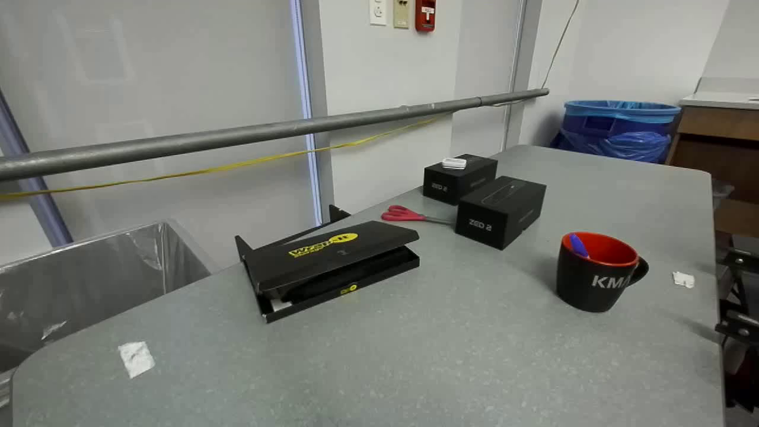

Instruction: Remove the blue pen from the black and red mug

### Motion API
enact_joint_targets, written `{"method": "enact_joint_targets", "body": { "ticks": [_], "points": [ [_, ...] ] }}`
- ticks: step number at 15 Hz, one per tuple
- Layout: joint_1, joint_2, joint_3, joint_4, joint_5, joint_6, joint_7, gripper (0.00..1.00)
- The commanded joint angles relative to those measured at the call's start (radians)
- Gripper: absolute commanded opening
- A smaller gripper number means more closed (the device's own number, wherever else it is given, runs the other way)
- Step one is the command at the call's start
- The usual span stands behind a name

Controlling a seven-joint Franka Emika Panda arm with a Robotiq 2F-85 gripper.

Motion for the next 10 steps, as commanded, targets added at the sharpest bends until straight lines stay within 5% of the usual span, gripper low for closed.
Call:
{"method": "enact_joint_targets", "body": {
  "ticks": [1,10],
  "points": [
    [0.006,0.000,-0.004,0.003,-0.003,-0.003,0.004,1.00],
    [0.051,0.032,0.030,-0.046,0.002,0.075,0.004,1.00]
  ]
}}
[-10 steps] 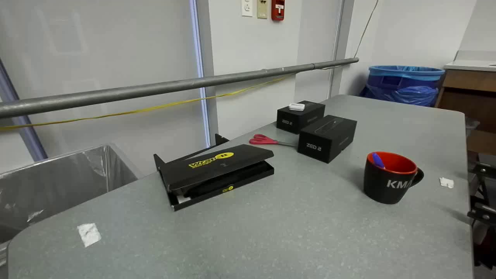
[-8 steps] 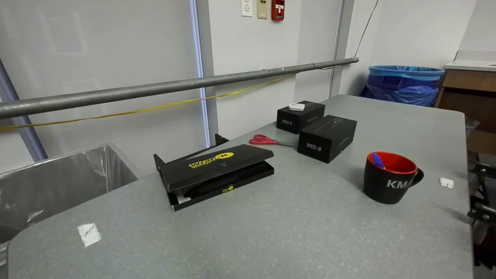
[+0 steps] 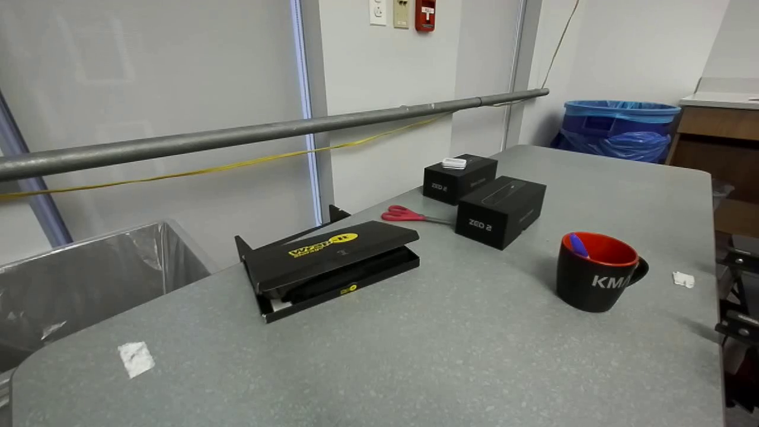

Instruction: Remove the blue pen from the black and red mug

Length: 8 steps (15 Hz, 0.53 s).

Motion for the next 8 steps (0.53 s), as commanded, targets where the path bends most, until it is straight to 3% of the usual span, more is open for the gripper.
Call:
{"method": "enact_joint_targets", "body": {
  "ticks": [1,5,8],
  "points": [
    [0.063,0.038,0.037,-0.062,0.015,0.071,0.003,1.00],
    [0.158,0.084,0.135,-0.208,0.005,0.201,-0.001,1.00],
    [0.221,0.146,0.203,-0.256,0.005,0.253,-0.002,1.00]
  ]
}}
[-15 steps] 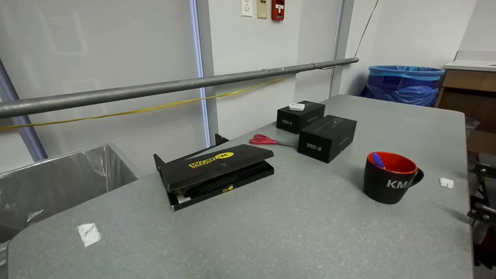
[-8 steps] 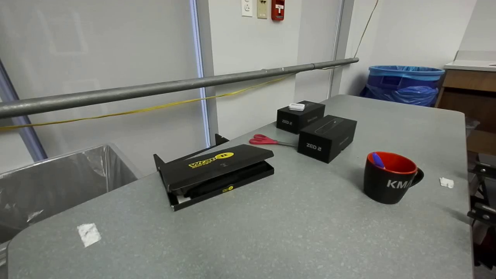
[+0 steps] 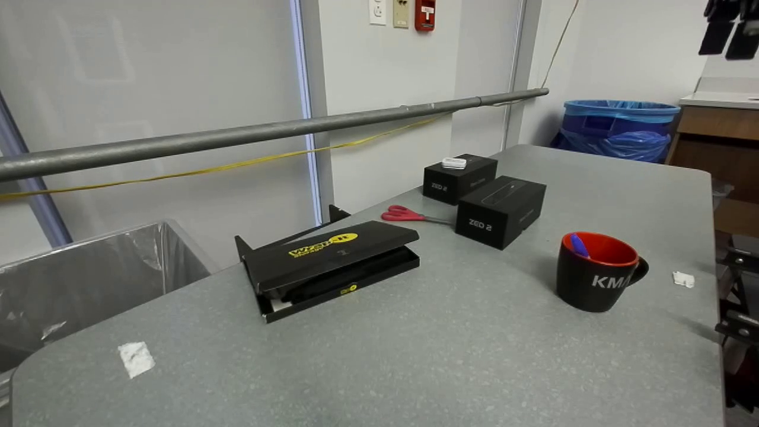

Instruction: Remove the blue pen from the black and red mug

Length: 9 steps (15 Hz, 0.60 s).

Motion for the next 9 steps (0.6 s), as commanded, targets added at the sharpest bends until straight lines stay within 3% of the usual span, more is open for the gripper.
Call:
{"method": "enact_joint_targets", "body": {
  "ticks": [1,9],
  "points": [
    [0.063,0.054,0.060,-0.042,0.001,0.054,-0.005,1.00],
    [0.064,0.043,0.065,-0.039,0.000,0.030,0.000,1.00]
  ]
}}
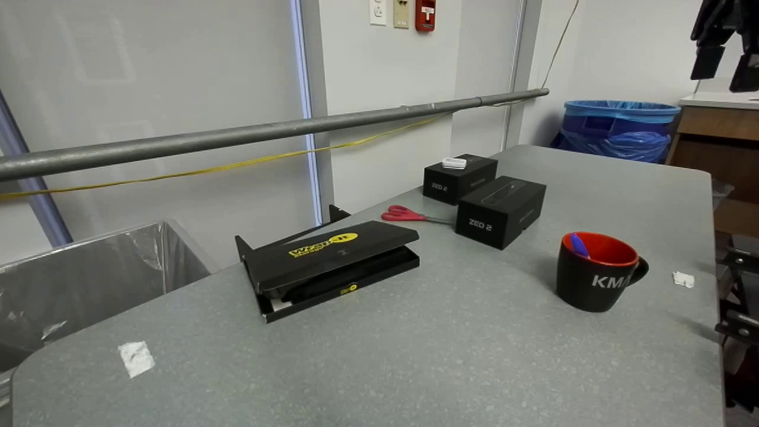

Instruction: Remove the blue pen from the black and red mug

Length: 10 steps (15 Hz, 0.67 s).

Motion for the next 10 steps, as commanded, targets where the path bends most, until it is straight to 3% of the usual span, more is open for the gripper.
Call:
{"method": "enact_joint_targets", "body": {
  "ticks": [1,10],
  "points": [
    [0.012,0.036,-0.001,0.008,0.012,0.022,0.000,1.00],
    [0.125,0.460,0.075,0.094,0.112,0.274,-0.023,1.00]
  ]
}}
